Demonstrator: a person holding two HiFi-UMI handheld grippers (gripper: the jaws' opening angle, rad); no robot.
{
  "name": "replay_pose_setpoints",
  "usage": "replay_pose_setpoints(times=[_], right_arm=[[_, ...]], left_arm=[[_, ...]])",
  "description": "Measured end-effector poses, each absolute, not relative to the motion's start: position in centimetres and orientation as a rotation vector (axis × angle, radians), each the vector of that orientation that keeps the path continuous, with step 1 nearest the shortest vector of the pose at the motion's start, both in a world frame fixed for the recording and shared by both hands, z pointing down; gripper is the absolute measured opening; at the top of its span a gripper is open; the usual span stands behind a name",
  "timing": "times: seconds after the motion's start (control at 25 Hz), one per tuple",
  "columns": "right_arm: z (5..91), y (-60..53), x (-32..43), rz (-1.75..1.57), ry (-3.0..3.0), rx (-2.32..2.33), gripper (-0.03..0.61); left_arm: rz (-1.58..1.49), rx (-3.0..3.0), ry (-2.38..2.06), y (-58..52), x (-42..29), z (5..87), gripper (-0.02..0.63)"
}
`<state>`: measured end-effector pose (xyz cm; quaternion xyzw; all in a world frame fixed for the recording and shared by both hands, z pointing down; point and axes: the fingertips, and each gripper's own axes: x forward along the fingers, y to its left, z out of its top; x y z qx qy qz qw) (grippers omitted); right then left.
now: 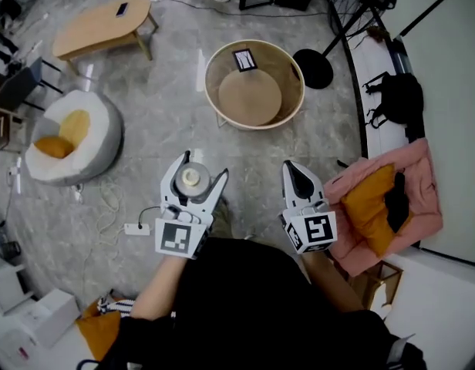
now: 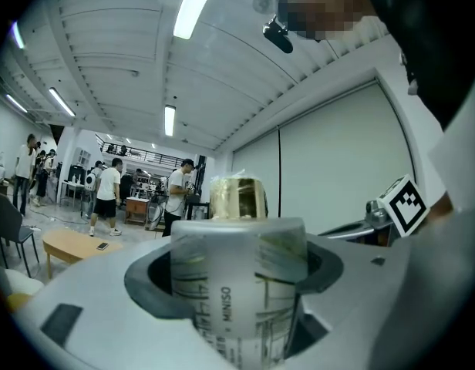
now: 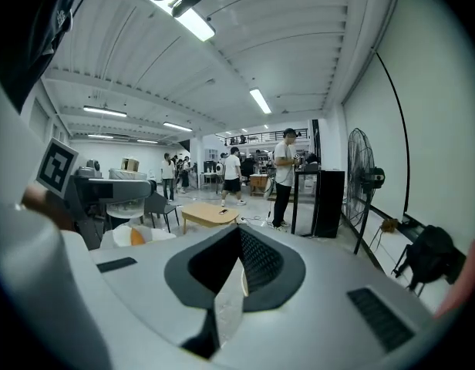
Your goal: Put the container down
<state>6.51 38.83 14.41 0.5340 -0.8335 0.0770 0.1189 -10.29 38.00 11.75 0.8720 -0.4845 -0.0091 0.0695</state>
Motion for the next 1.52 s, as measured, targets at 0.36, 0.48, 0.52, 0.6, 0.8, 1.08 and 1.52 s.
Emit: replay_pose_setpoints(times=[0.36,0.48,0.52,0.6,0.8,1.08,1.52], right_arm=[[14.0,25.7,1.0,0.219,-2.378,1.569,0.021],[14.4,22.0,-0.1,0.223,-2.329,1.568,0.021],[14.3,21.0,-0.3,0.236,-2.326,1.583,0.021],[13.8,19.1,-0.7,0.243,-2.331,1.622,0.021],[13.6,16.6,-0.9,0.240,-2.326,1.674,0.021],[15.2,14.8,1.0,0.304,-2.320,1.671,0.021],[15.2,5.9,3.7,0.242,-2.440,1.590,0.021]], left_arm=[[-0.041,2.655,-1.436,25.2,-16.1,11.3,0.353],[-0.069,2.658,-1.451,21.9,-17.4,10.1,0.353],[-0.078,2.650,-1.439,20.9,-17.7,10.1,0.353],[-0.098,2.642,-1.408,19.0,-18.3,10.3,0.353],[-0.102,2.646,-1.377,15.7,-19.7,10.9,0.353],[-0.080,2.613,-1.400,14.0,-18.6,11.6,0.353],[-0.002,2.529,-1.541,7.6,-16.4,12.6,0.353]])
